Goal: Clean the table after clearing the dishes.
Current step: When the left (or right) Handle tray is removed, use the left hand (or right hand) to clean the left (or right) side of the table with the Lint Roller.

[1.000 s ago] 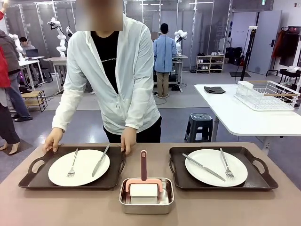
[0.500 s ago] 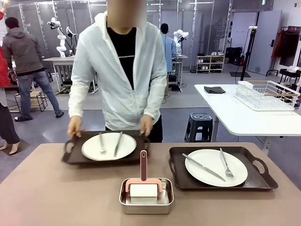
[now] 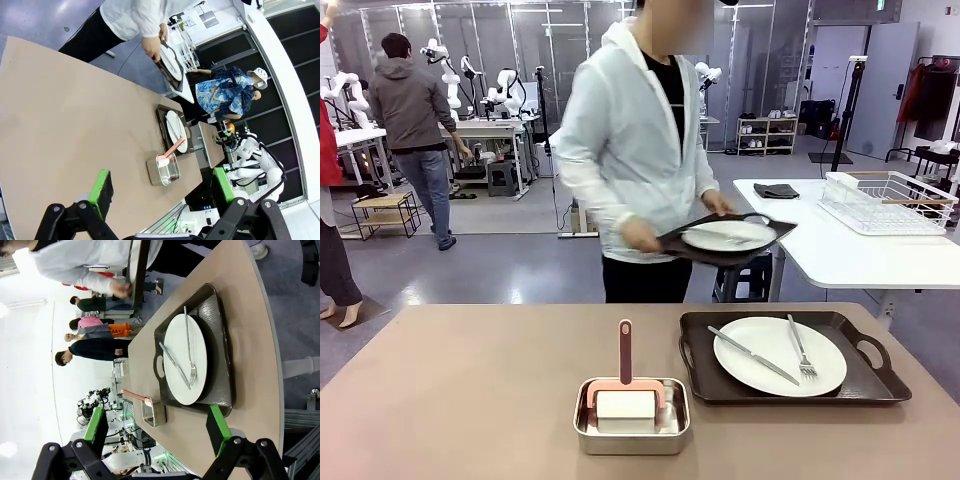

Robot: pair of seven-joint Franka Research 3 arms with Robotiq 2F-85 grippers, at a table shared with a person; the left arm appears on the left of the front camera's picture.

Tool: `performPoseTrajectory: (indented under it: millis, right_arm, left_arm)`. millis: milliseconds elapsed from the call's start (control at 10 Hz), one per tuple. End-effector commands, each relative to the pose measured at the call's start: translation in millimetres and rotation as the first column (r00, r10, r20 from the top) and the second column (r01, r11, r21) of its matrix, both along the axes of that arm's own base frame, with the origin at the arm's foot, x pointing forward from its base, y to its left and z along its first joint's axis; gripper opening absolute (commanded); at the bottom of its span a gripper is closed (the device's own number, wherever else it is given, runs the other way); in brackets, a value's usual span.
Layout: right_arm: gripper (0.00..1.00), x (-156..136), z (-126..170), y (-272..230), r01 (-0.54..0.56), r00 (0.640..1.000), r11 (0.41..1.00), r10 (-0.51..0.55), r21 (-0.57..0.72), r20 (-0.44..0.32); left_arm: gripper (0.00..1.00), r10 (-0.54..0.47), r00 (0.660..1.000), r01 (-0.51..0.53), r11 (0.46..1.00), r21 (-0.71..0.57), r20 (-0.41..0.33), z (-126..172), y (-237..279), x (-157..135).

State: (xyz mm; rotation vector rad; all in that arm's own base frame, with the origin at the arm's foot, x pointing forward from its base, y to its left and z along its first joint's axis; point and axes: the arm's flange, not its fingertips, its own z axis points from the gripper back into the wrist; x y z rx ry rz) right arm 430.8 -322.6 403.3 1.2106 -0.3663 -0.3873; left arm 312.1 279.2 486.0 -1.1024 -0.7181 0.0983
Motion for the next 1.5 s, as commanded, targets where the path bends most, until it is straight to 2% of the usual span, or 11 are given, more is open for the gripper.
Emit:
performPoseTrajectory:
  millis: [0, 600, 700, 800, 1000, 1100, 1200, 1400]
  right_arm:
    - [1.00, -2, 4, 1, 0.001, 1.000, 1.000, -0.001, -0.001, 0.006]
    - [1.00, -2, 4, 1, 0.001, 1.000, 1.000, -0.001, -0.001, 0.006]
    - [1.00, -2, 4, 1, 0.001, 1.000, 1.000, -0.001, -0.001, 0.006]
    - [1.00, -2, 4, 1, 0.001, 1.000, 1.000, -0.001, -0.001, 0.006]
    - [1.00, -2, 4, 1, 0.001, 1.000, 1.000, -0.001, -0.001, 0.006]
    - [1.00, -2, 4, 1, 0.001, 1.000, 1.000, -0.001, -0.001, 0.006]
    - [1.00, -2, 4, 1, 0.001, 1.000, 1.000, -0.001, -0.001, 0.006]
    - [1.00, -2, 4, 1, 0.001, 1.000, 1.000, -0.001, -0.001, 0.006]
  left_arm:
    - [1.00, -0.004, 1.000, 0.004, 1.000, -0.002, 0.001, 1, 1, -1]
    - [1.00, 0.000, 1.000, 0.000, 1.000, 0.000, 0.000, 0, 0, 0]
    - [1.00, -0.107, 0.992, 0.101, 0.991, 0.087, 0.072, 12, -18, 0]
    - [1.00, -0.176, 0.979, 0.160, 0.975, 0.158, 0.099, 23, -40, 5]
    - [1.00, -0.359, 0.926, 0.305, 0.895, 0.325, 0.119, 51, -111, 29]
    - [1.00, -0.449, 0.888, 0.379, 0.835, 0.399, 0.097, 62, -154, 38]
    - [1.00, -0.543, 0.837, 0.454, 0.756, 0.471, 0.066, 66, -200, 44]
    - [1.00, -0.704, 0.710, 0.564, 0.577, 0.590, 0.009, 53, -292, 49]
